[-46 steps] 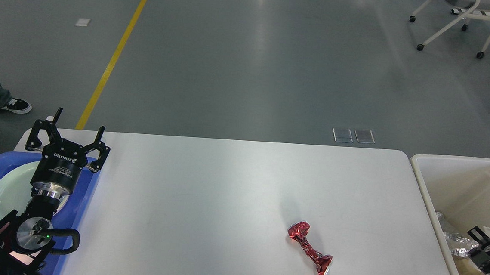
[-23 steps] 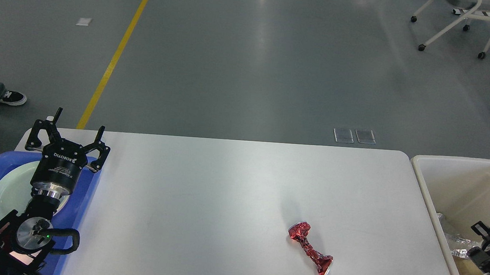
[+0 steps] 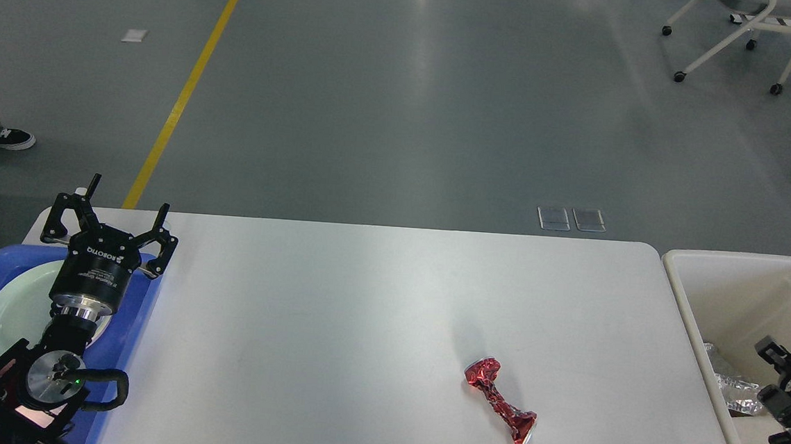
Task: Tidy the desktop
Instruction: 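Lower the paper cup into the bin and open the right gripper, then raise the right gripper out of the bin toward the red wrapper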
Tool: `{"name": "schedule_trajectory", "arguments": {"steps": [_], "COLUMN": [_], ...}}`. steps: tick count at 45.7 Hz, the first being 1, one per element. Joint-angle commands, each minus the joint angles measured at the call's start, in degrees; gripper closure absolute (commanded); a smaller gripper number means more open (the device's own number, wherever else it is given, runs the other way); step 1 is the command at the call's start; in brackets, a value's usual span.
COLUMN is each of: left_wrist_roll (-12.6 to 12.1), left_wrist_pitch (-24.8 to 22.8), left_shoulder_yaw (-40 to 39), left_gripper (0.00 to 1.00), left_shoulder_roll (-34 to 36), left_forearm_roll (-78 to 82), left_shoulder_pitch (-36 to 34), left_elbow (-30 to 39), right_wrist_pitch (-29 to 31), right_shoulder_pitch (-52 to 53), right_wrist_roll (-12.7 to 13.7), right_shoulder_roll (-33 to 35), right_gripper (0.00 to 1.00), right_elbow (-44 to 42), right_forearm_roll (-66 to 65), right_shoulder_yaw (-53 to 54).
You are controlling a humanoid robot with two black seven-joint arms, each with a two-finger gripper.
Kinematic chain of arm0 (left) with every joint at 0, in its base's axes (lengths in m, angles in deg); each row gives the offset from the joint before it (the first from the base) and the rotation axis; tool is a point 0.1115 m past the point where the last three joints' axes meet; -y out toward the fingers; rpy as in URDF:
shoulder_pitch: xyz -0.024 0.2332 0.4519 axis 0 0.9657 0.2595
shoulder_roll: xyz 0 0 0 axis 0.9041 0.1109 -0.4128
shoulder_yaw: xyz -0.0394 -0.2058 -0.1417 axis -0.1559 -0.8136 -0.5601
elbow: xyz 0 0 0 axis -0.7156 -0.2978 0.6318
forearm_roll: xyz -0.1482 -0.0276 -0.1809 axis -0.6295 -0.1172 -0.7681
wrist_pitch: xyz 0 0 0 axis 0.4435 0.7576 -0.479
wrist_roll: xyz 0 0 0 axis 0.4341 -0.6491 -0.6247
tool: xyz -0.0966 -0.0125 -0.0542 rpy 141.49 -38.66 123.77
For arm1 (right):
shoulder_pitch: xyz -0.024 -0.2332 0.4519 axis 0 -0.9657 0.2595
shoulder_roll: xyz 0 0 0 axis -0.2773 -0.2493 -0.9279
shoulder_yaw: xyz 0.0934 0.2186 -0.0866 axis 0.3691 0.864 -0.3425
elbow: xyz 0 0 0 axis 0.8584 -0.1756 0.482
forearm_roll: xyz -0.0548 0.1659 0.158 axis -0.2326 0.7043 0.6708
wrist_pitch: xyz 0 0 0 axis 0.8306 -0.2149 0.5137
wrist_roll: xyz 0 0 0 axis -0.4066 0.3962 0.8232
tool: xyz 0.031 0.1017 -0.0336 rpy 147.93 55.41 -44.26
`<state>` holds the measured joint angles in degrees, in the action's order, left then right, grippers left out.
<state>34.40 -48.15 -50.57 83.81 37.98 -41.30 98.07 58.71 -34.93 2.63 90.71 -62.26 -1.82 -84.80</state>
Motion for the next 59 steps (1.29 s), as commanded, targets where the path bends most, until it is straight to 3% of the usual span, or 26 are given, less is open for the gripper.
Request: {"name": "schedule_trajectory", "arguments": {"steps": [1,8,17,27,37,46,52,59], "left_wrist_roll": [0.09,0.00,0.00,0.00,0.00,0.00,0.00,0.00], "left_wrist_pitch": [0.00,0.00,0.00,0.00,0.00,0.00,0.00,0.00], "left_shoulder_yaw": [-0.01,0.08,-0.01,-0.01,-0.01,-0.01,0.08,0.08], "left_gripper": [0.04,0.04,0.04,0.04,0.04,0.04,0.04,0.04], "left_shoulder_roll": [0.00,0.00,0.00,0.00,0.00,0.00,0.00,0.00], "left_forearm_roll": [0.00,0.00,0.00,0.00,0.00,0.00,0.00,0.00], "left_shoulder_pitch": [0.00,0.00,0.00,0.00,0.00,0.00,0.00,0.00], "left_elbow": [0.01,0.01,0.01,0.01,0.01,0.01,0.01,0.01], "right_wrist_pitch": [0.29,1.60,9.60,23.21,36.40,53.18,64.08,64.08], "right_shoulder_pitch": [3.38,9.89,20.35,37.13,58.39,76.77,86.70,96.29], "right_wrist_roll": [-0.01,0.08,0.43,0.69,0.69,0.69,0.69,0.78], "right_shoulder_roll": [2.27,5.09,8.95,11.07,5.80,-1.41,-2.47,-2.12], "right_gripper": [0.00,0.00,0.00,0.00,0.00,0.00,0.00,0.00], "right_elbow": [3.78,10.20,18.19,29.18,43.06,52.74,57.57,68.29], "right_forearm_roll": [-3.83,-10.51,-18.24,-22.65,-22.21,-9.05,-0.42,1.52], "right_shoulder_yaw": [-0.01,-0.36,-0.71,-8.52,-21.53,-29.27,-31.47,-32.17]}}
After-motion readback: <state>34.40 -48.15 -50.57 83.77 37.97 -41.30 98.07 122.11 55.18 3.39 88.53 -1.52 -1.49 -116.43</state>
